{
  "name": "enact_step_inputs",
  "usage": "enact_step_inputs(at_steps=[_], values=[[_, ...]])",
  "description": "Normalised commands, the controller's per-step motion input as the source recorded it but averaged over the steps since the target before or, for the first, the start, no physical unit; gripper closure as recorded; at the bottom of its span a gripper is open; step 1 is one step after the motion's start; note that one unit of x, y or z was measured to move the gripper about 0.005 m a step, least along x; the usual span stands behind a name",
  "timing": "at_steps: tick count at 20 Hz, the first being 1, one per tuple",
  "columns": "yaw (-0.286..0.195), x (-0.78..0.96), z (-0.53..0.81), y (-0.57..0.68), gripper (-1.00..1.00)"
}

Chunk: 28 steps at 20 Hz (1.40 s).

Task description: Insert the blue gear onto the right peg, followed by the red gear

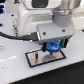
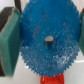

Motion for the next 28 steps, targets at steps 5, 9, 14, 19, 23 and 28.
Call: enact_step_inputs(at_steps=[5, 9, 14, 19, 23, 28], values=[[0.000, 0.17, -0.14, -0.20, 1.00], [0.000, 0.22, 0.04, -0.04, 1.00], [0.000, 0.32, 0.24, 0.08, 1.00], [0.000, 0.18, -0.09, -0.13, 1.00], [0.000, 0.18, -0.06, -0.14, 1.00], [0.000, 0.19, -0.20, -0.05, 1.00]])
